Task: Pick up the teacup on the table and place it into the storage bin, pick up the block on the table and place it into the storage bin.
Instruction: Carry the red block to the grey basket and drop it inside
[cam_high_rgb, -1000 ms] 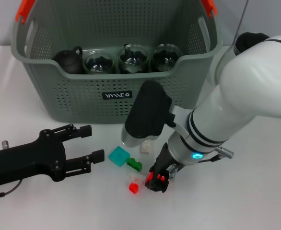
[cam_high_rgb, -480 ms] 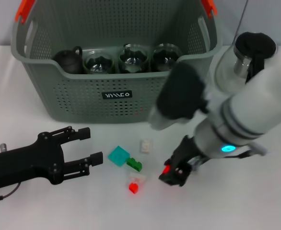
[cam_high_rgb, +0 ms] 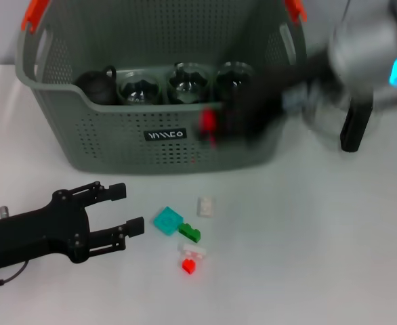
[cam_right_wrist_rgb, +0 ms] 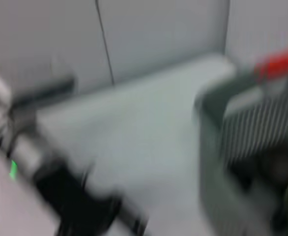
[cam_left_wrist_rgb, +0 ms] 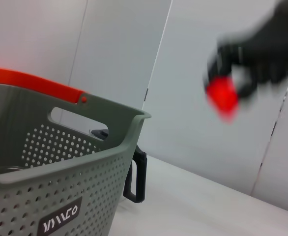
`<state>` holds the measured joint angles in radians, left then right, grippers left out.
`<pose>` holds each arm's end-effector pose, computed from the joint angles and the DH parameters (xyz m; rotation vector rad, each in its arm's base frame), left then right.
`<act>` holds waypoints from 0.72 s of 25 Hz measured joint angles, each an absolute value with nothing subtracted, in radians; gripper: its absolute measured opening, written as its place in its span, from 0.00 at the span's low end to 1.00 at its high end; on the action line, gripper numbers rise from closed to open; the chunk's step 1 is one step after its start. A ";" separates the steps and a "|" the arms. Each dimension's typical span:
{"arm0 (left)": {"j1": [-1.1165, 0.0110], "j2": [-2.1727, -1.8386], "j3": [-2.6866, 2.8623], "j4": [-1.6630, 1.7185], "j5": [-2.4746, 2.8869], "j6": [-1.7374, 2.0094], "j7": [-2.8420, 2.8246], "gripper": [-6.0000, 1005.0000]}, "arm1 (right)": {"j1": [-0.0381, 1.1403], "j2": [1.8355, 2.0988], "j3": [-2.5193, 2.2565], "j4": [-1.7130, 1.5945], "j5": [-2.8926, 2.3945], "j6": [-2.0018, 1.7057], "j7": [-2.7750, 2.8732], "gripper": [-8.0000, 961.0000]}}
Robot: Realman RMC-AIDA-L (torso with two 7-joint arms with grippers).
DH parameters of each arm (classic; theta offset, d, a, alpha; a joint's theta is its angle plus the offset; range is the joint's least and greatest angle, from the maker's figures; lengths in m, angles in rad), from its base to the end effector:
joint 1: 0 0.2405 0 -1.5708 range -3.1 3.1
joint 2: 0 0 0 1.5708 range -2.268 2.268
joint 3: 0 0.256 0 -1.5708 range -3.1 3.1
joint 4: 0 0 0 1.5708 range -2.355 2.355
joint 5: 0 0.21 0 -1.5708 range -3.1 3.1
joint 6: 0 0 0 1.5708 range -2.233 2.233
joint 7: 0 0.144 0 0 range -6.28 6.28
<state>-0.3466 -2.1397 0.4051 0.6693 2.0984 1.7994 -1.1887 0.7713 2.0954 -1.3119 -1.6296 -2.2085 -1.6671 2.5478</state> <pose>-0.3039 0.2511 0.0061 -2.6072 -0.6511 -0.9061 0.0272 0.3383 0.0235 -2.9205 0.4486 0.0637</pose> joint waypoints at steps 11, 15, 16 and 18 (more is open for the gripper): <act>-0.351 -2.144 0.406 0.660 2.098 1.798 -1.196 0.76 | 1.047 2.054 -1.042 -1.317 -2.321 -1.433 2.434 0.35; -0.354 -2.145 0.407 0.655 2.098 1.802 -1.198 0.76 | 1.070 2.044 -1.048 -1.152 -2.371 -1.322 2.372 0.35; -0.354 -2.145 0.407 0.655 2.098 1.802 -1.198 0.76 | 1.072 2.044 -1.048 -1.123 -2.379 -1.305 2.354 0.35; -0.354 -2.145 0.406 0.655 2.098 1.810 -1.200 0.76 | 1.071 2.044 -1.047 -1.103 -2.394 -1.291 2.338 0.33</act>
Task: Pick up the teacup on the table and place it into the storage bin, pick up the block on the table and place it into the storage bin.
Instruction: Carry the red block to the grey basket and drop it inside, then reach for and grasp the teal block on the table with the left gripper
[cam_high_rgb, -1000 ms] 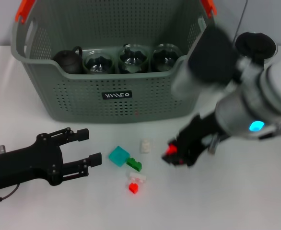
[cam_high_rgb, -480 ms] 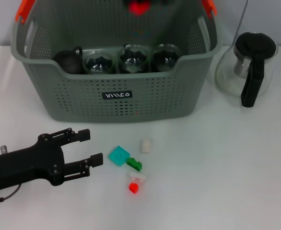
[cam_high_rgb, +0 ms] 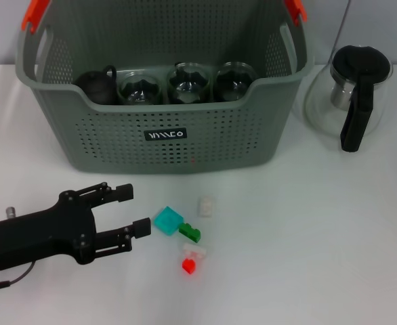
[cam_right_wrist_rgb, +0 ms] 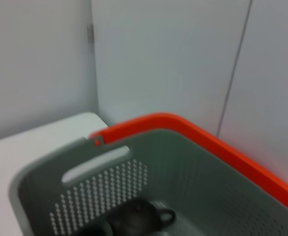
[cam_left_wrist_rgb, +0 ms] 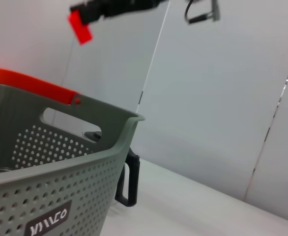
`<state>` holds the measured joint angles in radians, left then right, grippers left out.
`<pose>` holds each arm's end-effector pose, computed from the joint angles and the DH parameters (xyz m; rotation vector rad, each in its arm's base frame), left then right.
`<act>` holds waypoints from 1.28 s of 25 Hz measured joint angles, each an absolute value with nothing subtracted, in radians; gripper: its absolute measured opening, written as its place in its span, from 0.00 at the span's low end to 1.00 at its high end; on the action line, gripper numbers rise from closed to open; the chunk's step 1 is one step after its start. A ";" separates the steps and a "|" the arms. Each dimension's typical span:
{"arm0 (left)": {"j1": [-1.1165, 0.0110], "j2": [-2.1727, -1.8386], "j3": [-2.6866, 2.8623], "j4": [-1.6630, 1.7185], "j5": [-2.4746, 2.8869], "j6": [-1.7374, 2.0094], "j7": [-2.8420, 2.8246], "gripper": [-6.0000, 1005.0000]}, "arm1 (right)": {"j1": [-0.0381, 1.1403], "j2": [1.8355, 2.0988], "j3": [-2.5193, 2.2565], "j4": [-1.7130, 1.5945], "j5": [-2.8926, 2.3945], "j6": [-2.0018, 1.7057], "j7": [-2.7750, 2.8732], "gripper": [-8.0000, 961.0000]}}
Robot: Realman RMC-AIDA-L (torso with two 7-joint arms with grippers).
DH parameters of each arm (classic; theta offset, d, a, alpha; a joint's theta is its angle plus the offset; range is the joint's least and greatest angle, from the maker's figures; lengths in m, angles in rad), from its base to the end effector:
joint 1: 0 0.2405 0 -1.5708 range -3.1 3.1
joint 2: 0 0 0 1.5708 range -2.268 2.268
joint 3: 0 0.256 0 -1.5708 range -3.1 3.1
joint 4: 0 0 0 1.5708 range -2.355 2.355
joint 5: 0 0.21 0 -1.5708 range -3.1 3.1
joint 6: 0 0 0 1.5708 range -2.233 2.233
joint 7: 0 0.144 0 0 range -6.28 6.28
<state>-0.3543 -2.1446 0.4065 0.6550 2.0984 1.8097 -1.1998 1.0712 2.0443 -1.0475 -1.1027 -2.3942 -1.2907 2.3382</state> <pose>-0.2994 0.2508 0.0019 -2.6186 -0.6682 -0.9408 0.0214 0.4576 0.0373 -2.6152 0.4667 0.1769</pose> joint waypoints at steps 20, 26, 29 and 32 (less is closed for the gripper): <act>-0.397 -2.129 0.455 0.682 2.102 1.802 -1.162 0.76 | 0.540 2.096 -1.063 -1.442 -1.850 -1.765 2.022 0.91; -0.453 -2.134 0.570 0.768 2.158 1.718 -1.255 0.76 | 0.445 2.096 -1.085 -1.401 -1.976 -1.784 1.992 0.98; -0.492 -2.142 0.668 0.827 2.199 1.628 -1.389 0.76 | 0.448 2.098 -1.085 -1.360 -2.049 -1.764 1.992 0.99; -0.512 -2.148 0.768 0.891 2.243 1.561 -1.533 0.76 | 0.471 2.095 -1.086 -1.300 -2.089 -1.760 1.989 0.99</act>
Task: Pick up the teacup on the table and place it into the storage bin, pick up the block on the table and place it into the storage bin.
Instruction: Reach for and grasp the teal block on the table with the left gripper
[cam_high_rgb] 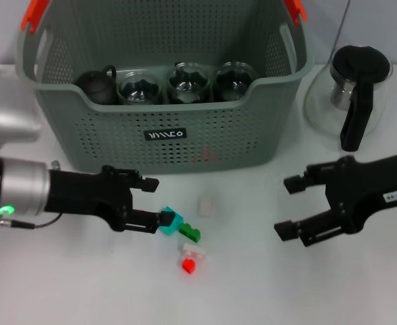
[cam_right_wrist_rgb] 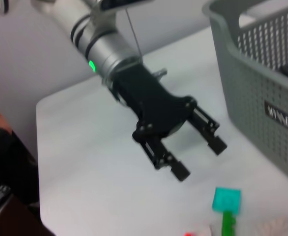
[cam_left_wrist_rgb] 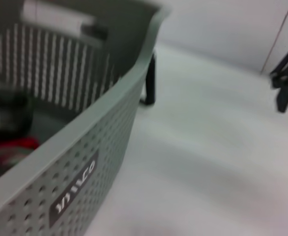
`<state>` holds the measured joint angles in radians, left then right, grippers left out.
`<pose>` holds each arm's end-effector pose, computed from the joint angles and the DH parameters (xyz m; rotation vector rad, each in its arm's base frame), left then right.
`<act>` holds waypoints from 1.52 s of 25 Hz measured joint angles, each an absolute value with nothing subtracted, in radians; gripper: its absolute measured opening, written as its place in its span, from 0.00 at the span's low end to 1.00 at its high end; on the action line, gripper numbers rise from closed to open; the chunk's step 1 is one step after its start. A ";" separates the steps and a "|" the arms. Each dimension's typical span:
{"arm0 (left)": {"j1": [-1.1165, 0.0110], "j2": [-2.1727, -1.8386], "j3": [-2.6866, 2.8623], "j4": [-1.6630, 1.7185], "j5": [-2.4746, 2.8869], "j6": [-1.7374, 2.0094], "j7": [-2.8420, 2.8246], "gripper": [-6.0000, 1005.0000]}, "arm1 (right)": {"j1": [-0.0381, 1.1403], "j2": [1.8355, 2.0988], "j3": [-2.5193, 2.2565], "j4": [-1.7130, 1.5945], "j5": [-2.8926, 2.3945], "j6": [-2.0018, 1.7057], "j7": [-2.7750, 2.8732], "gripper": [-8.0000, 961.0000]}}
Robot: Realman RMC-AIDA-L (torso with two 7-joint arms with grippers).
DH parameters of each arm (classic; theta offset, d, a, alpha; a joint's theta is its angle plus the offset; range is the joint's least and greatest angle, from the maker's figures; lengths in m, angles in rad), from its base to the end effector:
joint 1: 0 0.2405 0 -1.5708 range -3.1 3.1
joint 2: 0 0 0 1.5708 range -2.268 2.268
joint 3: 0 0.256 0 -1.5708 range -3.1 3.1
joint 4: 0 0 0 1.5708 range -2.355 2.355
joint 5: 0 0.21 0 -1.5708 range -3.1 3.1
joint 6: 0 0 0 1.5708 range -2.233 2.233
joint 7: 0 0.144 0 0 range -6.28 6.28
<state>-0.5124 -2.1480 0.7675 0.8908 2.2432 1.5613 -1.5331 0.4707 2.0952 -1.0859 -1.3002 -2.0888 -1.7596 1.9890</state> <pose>-0.2582 0.3243 -0.0102 -2.8557 -0.6225 -0.3351 0.1824 0.3135 0.0235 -3.0284 0.6267 0.2265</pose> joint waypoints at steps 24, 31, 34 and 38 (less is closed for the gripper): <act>-0.566 -2.172 1.269 1.200 2.527 1.466 -2.169 0.76 | 0.523 2.097 -1.078 -1.180 -2.267 -1.747 1.994 0.99; -0.566 -2.175 1.374 1.179 2.578 1.378 -2.302 0.76 | 0.524 2.097 -1.081 -1.170 -2.270 -1.741 1.994 0.99; -0.569 -2.175 1.409 1.169 2.591 1.359 -2.345 0.76 | 0.522 2.097 -1.083 -1.170 -2.270 -1.740 1.994 0.99; -0.567 -2.177 1.449 1.164 2.599 1.334 -2.373 0.76 | 0.522 2.097 -1.083 -1.166 -2.271 -1.739 1.988 0.99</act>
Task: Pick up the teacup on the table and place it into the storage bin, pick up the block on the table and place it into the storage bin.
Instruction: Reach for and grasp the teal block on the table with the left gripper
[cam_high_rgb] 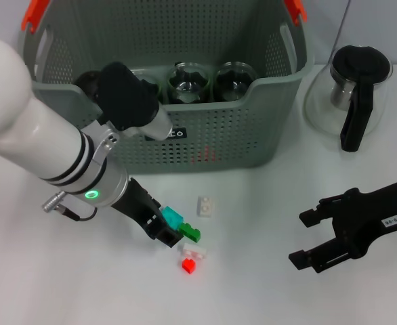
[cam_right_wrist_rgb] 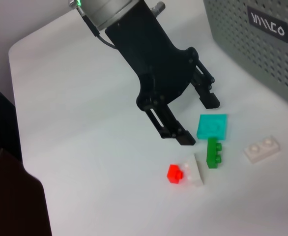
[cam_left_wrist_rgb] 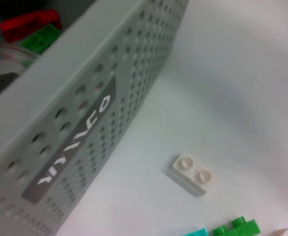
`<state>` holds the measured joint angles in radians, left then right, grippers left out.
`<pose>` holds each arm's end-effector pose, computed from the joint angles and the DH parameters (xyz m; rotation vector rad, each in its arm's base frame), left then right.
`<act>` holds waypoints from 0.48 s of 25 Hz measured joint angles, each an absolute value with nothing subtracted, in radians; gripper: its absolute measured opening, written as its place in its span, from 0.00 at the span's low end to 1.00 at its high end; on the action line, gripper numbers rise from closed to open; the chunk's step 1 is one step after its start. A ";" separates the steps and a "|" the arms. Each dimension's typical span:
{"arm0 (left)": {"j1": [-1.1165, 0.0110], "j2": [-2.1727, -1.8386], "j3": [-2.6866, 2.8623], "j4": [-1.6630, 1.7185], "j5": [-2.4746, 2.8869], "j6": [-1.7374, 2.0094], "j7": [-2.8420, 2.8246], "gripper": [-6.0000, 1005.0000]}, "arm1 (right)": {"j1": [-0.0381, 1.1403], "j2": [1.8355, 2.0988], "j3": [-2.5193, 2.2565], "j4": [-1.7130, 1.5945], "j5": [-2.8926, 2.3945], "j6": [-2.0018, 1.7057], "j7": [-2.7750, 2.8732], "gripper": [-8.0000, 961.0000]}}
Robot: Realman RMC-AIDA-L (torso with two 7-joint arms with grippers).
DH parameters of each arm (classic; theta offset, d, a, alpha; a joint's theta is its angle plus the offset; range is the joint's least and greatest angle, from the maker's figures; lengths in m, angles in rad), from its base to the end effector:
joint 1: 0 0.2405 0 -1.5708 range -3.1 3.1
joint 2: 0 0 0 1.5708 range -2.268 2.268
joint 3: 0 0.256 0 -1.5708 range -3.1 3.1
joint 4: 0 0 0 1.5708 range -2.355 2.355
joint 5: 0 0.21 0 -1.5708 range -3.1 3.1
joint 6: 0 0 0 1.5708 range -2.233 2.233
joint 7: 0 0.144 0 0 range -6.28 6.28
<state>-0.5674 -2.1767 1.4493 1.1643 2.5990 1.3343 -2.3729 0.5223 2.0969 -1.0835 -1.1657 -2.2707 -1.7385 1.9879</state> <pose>-0.1975 0.3440 -0.0643 -2.7128 -0.7771 0.4625 0.2107 0.3175 0.0046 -3.0344 0.7730 -0.0245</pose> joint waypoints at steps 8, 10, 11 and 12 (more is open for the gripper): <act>-0.571 -2.178 1.516 1.155 2.655 1.285 -2.419 0.76 | 0.528 2.095 -1.085 -1.146 -2.275 -1.727 1.976 0.99; -0.573 -2.178 1.521 1.152 2.660 1.280 -2.422 0.76 | 0.528 2.096 -1.085 -1.146 -2.275 -1.726 1.972 0.99; -0.573 -2.178 1.524 1.152 2.660 1.278 -2.424 0.76 | 0.528 2.096 -1.085 -1.145 -2.275 -1.726 1.971 0.99; -0.573 -2.178 1.526 1.151 2.660 1.276 -2.426 0.76 | 0.528 2.096 -1.085 -1.144 -2.275 -1.726 1.970 0.99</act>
